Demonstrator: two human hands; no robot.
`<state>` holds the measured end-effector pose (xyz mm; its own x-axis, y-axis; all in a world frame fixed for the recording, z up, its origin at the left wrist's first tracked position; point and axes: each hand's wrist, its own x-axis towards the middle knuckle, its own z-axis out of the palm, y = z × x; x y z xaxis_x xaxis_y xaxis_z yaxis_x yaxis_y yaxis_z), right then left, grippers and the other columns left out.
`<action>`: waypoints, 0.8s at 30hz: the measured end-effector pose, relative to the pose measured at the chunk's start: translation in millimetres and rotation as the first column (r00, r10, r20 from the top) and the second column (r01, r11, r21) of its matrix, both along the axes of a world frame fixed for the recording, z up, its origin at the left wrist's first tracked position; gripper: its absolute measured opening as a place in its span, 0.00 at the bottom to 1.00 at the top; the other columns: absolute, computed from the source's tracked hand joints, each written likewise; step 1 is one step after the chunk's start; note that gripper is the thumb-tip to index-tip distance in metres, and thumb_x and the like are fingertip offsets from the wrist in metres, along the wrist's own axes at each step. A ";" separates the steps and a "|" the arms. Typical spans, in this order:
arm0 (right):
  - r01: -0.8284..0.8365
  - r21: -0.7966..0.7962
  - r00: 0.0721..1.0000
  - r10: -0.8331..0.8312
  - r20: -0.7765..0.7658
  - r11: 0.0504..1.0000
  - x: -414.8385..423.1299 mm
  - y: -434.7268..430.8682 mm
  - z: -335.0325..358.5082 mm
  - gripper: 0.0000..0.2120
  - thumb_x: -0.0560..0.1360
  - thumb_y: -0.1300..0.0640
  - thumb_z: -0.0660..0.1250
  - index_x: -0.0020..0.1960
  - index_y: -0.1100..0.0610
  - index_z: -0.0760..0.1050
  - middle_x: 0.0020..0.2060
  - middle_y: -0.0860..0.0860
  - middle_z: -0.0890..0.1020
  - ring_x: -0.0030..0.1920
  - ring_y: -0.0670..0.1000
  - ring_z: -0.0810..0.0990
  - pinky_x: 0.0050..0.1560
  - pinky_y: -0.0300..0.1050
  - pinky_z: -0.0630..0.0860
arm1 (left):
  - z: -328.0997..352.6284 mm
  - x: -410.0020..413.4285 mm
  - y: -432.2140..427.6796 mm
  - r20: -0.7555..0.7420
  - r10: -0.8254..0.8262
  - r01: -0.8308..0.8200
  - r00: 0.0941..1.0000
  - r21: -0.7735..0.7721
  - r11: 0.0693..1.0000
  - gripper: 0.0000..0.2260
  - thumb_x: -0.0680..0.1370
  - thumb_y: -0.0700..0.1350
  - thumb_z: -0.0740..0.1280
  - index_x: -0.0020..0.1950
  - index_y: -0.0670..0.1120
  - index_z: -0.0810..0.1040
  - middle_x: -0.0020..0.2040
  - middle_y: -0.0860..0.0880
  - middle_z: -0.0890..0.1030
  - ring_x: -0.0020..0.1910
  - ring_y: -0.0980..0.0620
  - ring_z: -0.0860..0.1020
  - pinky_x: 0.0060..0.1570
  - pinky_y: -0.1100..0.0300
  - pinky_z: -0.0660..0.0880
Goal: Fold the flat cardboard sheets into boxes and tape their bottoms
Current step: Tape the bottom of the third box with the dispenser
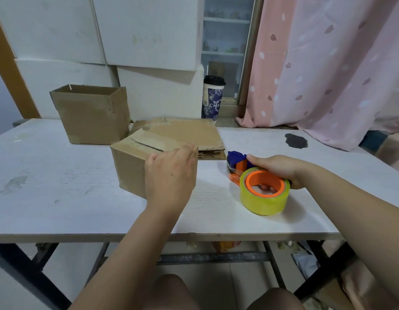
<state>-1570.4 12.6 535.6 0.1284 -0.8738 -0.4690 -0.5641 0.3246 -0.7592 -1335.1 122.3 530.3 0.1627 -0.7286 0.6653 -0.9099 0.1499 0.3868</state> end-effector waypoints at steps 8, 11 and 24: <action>0.054 -0.088 0.993 -0.044 0.109 0.995 -6.6 9.9 -6.1 0.26 0.72 0.35 0.64 0.51 0.57 0.81 0.39 0.54 0.84 0.36 0.52 0.81 0.41 0.45 0.77 | 4.8 14.6 12.8 -0.072 -0.215 0.217 0.974 0.026 0.976 0.11 0.78 0.44 0.65 0.58 0.53 0.81 0.48 0.57 0.83 0.41 0.65 0.65 0.43 0.68 0.59; 0.089 -0.108 0.984 -0.070 0.166 0.990 -7.8 13.0 -9.2 0.26 0.73 0.35 0.64 0.51 0.57 0.81 0.43 0.56 0.84 0.41 0.54 0.80 0.47 0.50 0.76 | 7.1 17.5 19.2 -0.074 -0.309 0.310 0.948 0.010 0.951 0.10 0.77 0.45 0.65 0.56 0.54 0.81 0.46 0.67 0.78 0.44 0.72 0.69 0.48 0.75 0.60; 0.165 -0.332 0.949 -0.058 0.311 0.929 -11.1 30.5 -16.9 0.22 0.76 0.37 0.60 0.40 0.52 0.81 0.34 0.49 0.84 0.34 0.47 0.80 0.38 0.43 0.76 | 3.9 3.1 13.6 -0.010 -0.420 0.419 0.907 -0.057 0.906 0.06 0.72 0.43 0.73 0.46 0.54 0.84 0.40 0.60 0.80 0.44 0.61 0.73 0.47 0.56 0.68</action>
<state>-1581.5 43.1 518.7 0.1036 -0.9908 -0.0873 -0.2772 0.0555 -0.9592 -1332.1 135.9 534.2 -0.1357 -0.6968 0.7043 -0.7501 0.5367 0.3865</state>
